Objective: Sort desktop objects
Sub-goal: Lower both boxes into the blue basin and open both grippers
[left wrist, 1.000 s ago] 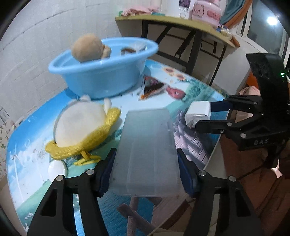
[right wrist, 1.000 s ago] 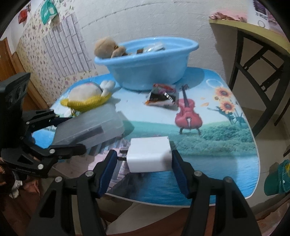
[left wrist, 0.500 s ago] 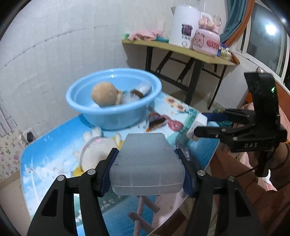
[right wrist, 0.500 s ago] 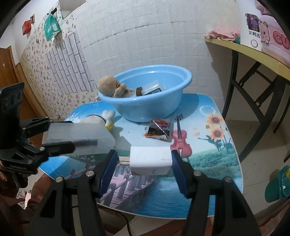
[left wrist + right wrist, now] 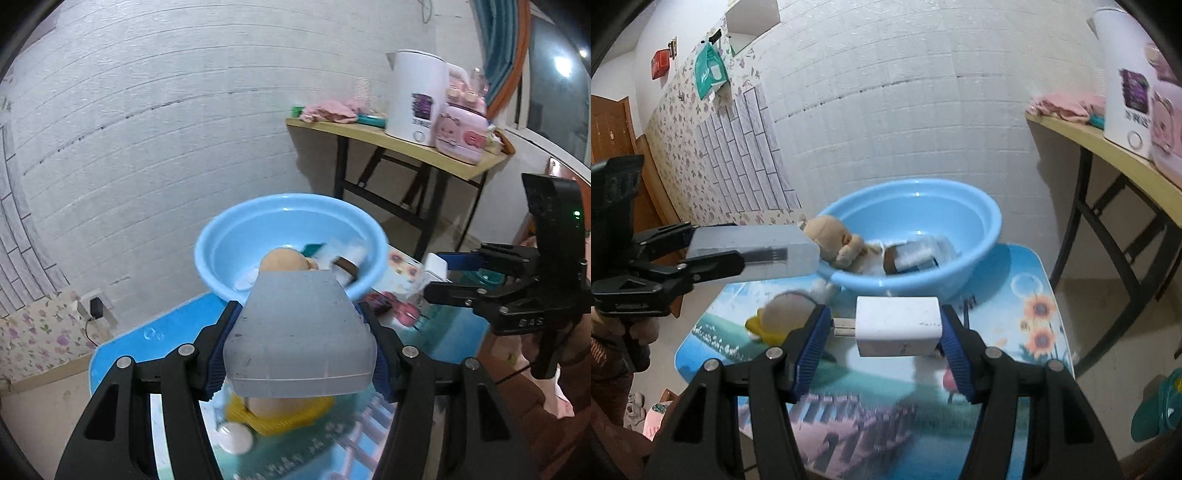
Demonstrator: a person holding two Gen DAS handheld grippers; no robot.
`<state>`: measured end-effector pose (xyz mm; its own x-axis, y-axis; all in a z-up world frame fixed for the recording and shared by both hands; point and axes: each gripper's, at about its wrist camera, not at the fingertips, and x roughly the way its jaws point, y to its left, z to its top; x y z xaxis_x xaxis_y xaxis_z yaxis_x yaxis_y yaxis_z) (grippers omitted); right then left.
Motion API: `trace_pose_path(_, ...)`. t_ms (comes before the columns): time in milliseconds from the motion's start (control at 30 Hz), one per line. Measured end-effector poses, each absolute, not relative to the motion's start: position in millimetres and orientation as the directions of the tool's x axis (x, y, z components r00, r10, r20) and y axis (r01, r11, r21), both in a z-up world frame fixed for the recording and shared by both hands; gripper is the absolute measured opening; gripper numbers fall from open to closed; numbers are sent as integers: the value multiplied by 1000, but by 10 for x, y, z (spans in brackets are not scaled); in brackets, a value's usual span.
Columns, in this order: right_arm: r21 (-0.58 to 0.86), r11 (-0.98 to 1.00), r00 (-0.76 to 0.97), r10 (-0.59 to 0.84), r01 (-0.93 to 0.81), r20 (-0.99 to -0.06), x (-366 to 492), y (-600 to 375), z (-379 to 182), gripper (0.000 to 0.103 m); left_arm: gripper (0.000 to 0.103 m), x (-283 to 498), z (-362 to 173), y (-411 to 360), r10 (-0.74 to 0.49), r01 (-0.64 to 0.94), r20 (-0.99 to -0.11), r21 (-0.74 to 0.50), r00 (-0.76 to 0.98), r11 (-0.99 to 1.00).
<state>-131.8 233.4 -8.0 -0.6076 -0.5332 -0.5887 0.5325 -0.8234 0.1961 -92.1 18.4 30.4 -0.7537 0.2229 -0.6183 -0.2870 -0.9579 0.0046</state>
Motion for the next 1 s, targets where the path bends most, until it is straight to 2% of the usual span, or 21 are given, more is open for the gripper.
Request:
trace_pose_path(333, 200, -818, -600, -540, 539, -590, -1760, 2191, -101, 59, 61, -1479, 202, 66, 197, -261, -647, 3, -737, -965)
trace_pose_path(667, 187, -826, -621, -530, 532, -577, -2280, 2034, -110, 58, 62, -2002, -19, 206, 257, -320, -668, -30, -698, -947)
trace_pose_path(767, 208, -830, -620, -532, 518, -577, -2461, 1995, -167, 48, 62, -2142, -102, 253, 246, -316, -682, -23, -689, -948)
trace_pose_path(800, 210, -830, -619, -532, 517, -578, -2484, 1982, -178, 48, 63, -2169, -119, 269, 246, -317, -686, -24, -685, -948)
trace_pose_path(933, 215, -830, -610, -531, 515, -588, -2548, 1943, -235, 49, 83, -2183, -175, 318, 230, -322, -698, 1, -678, -947)
trace_pose_path(1000, 215, -828, -609, -533, 518, -587, -2515, 1949, -236, 49, 86, -2139, -177, 328, 225, -323, -700, 8, -678, -946)
